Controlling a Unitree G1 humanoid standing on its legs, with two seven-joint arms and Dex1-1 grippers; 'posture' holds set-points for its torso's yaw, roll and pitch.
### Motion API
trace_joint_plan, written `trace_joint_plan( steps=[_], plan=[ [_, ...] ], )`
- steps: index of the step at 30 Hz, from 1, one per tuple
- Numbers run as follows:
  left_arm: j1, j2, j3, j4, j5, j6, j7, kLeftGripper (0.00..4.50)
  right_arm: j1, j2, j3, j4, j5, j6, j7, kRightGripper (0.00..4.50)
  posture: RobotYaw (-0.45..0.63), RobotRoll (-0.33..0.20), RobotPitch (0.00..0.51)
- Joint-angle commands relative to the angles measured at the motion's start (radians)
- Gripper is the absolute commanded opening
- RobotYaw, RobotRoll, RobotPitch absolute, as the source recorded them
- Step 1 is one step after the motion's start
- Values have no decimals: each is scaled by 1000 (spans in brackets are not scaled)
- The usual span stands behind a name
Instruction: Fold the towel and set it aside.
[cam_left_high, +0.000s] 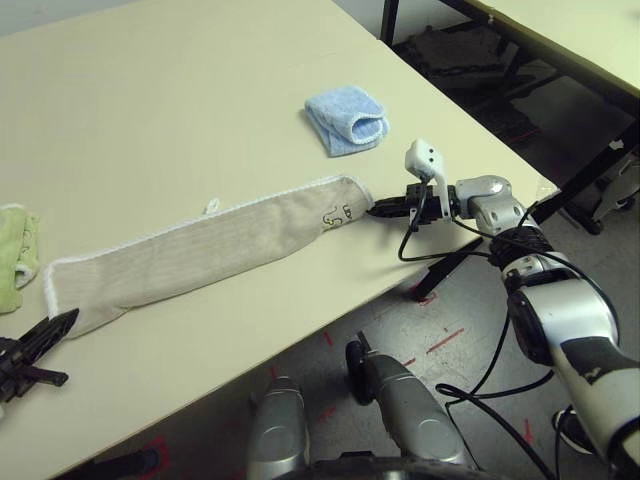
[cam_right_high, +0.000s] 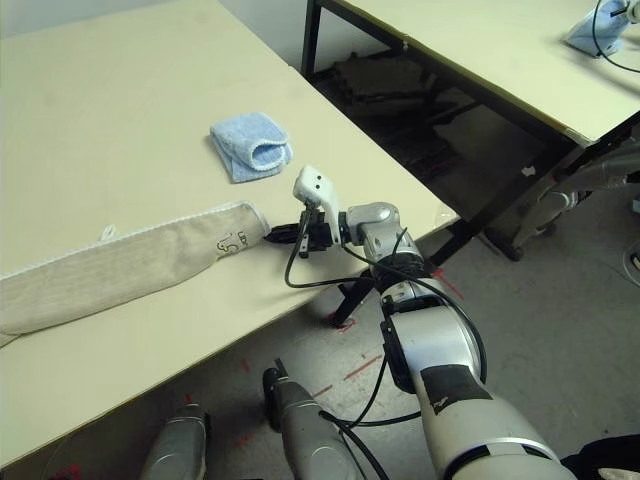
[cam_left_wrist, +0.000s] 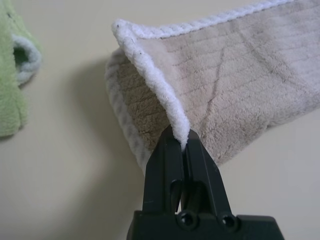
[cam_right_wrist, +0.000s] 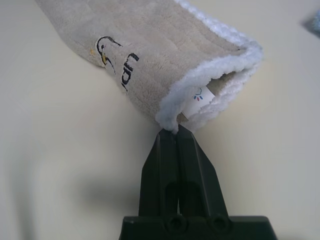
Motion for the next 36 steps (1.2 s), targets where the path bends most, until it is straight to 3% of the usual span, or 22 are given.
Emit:
trace_joint_plan(
  steps=[1,14,16,19,27,30,36],
  plan=[
    [27,11,22,33,3,-16,-15,0,-1,-23,-4,22,-3,-19,12,49,9,0,231],
    [90,-18,54,27,-14,-54,-13,0,-32,-26,2,95,-21,-72,-9,49,15,0,220],
    [97,-21,56,31,-9,-67,-7,0,-35,-24,8,98,-30,-74,-17,435,15,0,220],
    [105,-21,58,31,-11,-74,-1,700,-39,-27,12,106,-38,-78,-19,1314,17,0,217],
    [137,-9,77,34,-18,-95,-24,3429,-39,-55,5,132,-52,-92,-21,4345,9,0,214],
    [157,8,100,49,-21,-106,-59,4445,-41,-71,-1,150,-53,-89,-31,4500,6,0,214],
    [179,100,181,146,-56,-125,-195,4480,-52,-92,-23,207,-44,-14,-46,4500,11,0,213]
  ],
)
